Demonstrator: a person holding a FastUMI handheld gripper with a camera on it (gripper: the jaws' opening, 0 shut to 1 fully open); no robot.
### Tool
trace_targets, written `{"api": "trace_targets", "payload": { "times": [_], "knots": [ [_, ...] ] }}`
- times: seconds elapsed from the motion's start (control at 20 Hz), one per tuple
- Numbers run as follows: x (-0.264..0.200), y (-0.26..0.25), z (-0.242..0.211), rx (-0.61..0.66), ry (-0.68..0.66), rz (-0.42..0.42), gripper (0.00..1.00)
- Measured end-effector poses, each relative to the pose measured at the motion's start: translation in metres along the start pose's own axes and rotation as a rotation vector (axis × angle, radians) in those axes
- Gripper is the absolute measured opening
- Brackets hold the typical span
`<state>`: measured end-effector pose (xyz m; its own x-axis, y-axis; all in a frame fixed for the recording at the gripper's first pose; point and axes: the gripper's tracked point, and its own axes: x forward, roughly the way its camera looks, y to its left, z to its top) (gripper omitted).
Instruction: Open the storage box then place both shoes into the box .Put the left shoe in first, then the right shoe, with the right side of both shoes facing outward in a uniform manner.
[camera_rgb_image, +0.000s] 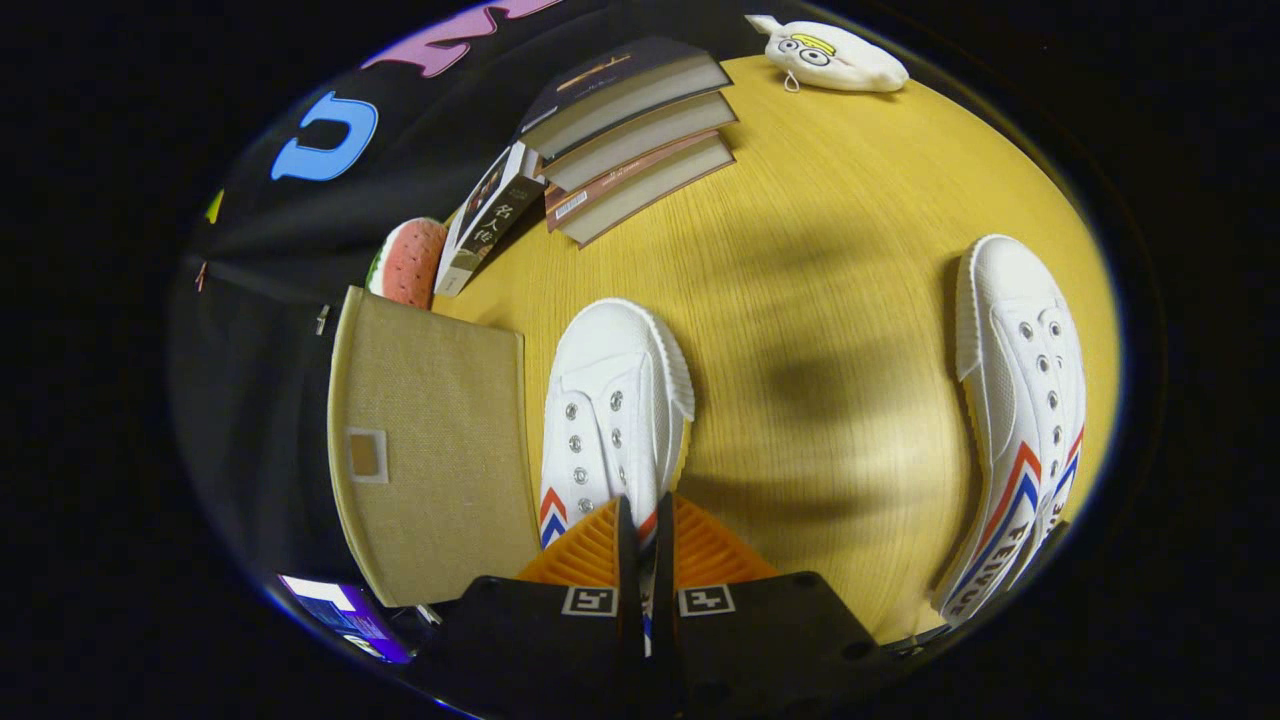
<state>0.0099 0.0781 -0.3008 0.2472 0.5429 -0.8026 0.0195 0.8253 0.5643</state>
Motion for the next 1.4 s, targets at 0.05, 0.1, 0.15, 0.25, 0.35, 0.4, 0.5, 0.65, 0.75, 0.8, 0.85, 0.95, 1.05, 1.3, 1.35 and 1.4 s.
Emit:
{"api": "trace_targets", "payload": {
  "times": [0.05, 0.1, 0.15, 0.25, 0.35, 0.4, 0.5, 0.65, 0.75, 0.8, 0.85, 0.95, 1.05, 1.3, 1.35, 1.4],
  "knots": [
    [-0.009, 0.006, 0.004, 0.003, -0.024, -0.003, 0.07],
    [-0.020, 0.012, 0.009, 0.010, -0.051, -0.008, 0.07],
    [-0.032, 0.020, 0.013, 0.016, -0.075, -0.005, 0.07],
    [-0.057, 0.043, 0.021, 0.033, -0.135, 0.008, 0.07],
    [-0.068, 0.066, 0.017, 0.043, -0.186, 0.020, 0.07],
    [-0.079, 0.079, 0.019, 0.040, -0.209, 0.026, 0.07],
    [-0.098, 0.108, 0.021, 0.029, -0.257, 0.037, 0.07],
    [-0.123, 0.157, 0.031, -0.002, -0.291, 0.059, 0.07],
    [-0.119, 0.191, 0.030, -0.009, -0.303, 0.091, 0.07],
    [-0.114, 0.208, 0.030, -0.002, -0.306, 0.106, 0.07],
    [-0.107, 0.225, 0.027, 0.002, -0.301, 0.120, 0.07],
    [-0.087, 0.253, 0.019, 0.000, -0.274, 0.133, 0.07],
    [-0.063, 0.276, 0.011, -0.014, -0.256, 0.133, 0.07],
    [-0.008, 0.297, -0.010, -0.042, -0.202, 0.090, 0.07],
    [-0.001, 0.298, -0.012, -0.051, -0.192, 0.077, 0.07],
    [0.004, 0.298, -0.013, -0.057, -0.187, 0.064, 0.07]
  ]
}}
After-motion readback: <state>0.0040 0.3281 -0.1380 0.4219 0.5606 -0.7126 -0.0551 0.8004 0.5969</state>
